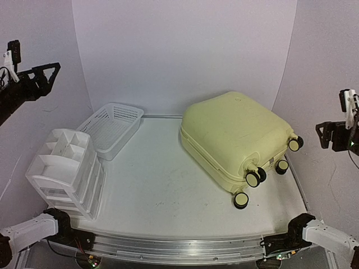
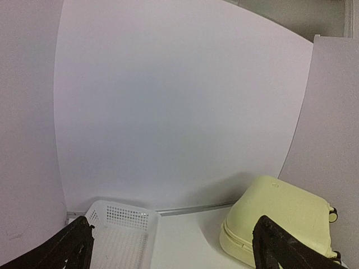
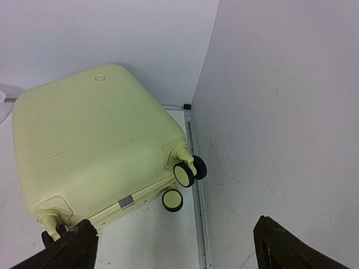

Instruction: Open, take out, and arrange the luggage

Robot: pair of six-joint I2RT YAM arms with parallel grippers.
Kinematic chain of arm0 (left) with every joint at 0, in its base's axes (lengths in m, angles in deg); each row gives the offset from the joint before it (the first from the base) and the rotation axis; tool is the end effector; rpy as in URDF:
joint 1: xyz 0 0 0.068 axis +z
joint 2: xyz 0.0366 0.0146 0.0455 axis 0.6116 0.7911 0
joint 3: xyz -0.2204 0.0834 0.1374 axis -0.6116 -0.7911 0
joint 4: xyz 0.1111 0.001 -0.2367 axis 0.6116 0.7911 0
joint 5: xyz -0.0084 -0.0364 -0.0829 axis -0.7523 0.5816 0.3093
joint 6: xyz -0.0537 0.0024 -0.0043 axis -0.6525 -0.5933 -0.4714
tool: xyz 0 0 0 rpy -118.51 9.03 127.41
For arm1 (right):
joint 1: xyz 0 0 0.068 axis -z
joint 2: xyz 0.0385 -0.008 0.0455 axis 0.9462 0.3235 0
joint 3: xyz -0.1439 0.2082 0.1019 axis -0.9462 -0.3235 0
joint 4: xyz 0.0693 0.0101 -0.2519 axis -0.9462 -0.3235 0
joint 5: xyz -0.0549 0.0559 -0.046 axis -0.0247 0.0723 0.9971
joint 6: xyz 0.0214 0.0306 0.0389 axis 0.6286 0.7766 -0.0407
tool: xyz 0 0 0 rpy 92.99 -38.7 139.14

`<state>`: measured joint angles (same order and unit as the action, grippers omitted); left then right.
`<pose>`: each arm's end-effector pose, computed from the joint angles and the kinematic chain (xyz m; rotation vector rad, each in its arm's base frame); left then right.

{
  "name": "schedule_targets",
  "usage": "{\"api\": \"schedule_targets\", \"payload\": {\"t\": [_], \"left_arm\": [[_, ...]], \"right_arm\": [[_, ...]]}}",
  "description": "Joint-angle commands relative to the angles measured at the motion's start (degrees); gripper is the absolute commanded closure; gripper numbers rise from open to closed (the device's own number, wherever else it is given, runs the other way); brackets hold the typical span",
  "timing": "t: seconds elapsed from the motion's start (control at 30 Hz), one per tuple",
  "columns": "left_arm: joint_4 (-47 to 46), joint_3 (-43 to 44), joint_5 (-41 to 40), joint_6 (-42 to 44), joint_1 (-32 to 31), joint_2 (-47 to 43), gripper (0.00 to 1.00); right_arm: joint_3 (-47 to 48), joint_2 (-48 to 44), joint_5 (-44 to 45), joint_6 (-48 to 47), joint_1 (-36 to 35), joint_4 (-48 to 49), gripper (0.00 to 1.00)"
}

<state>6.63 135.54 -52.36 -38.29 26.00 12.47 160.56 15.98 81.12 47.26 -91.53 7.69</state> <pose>0.0856 -0.0228 0.5147 0.1672 1.4259 -0.3746 0.0493 0.0033 0.4490 -0.0889 1.9451 -0.1707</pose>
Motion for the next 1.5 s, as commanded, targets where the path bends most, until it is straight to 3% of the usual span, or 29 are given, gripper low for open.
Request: {"api": "schedule_targets", "payload": {"t": [0.0,0.13,0.3,0.63,0.87,0.97,1.1,1.27,1.47], "left_arm": [[1.1,-2.0,2.8,-4.1,0.9,2.6,0.01],[2.0,-3.5,6.9,-7.7,0.6,6.2,0.01],[2.8,-4.8,6.5,-11.0,-6.5,12.3,0.01],[-4.8,-7.7,6.4,-17.6,-26.6,28.4,0.01],[-7.4,-8.0,5.2,-19.0,-34.4,34.3,0.01],[-8.0,-9.5,3.5,-19.3,-35.5,33.3,0.01],[-8.0,-12.5,-0.6,-20.1,-36.0,30.2,0.01],[-5.0,-16.0,-8.3,-22.8,-36.0,24.9,0.02],[-2.2,-21.7,-17.4,-26.2,-36.0,15.6,0.01]], "right_arm": [[-2.9,5.7,-5.8,4.0,4.1,2.5,0.02],[-5.1,11.9,-14.1,6.0,7.8,2.7,0.02],[-7.3,20.7,-24.9,8.6,8.1,1.0,0.02],[-18.3,26.0,-32.9,20.5,-5.8,-0.4,0.02],[-23.5,29.2,-36.0,28.7,-18.6,9.1,0.02],[-19.9,35.3,-33.4,30.6,-26.8,13.9,0.02],[-6.5,48.6,-26.8,30.3,-36.3,16.3,0.02],[11.4,63.9,-27.7,30.1,-40.8,17.9,0.02],[12.0,60.3,-30.1,22.2,-41.3,15.9,0.02]]}}
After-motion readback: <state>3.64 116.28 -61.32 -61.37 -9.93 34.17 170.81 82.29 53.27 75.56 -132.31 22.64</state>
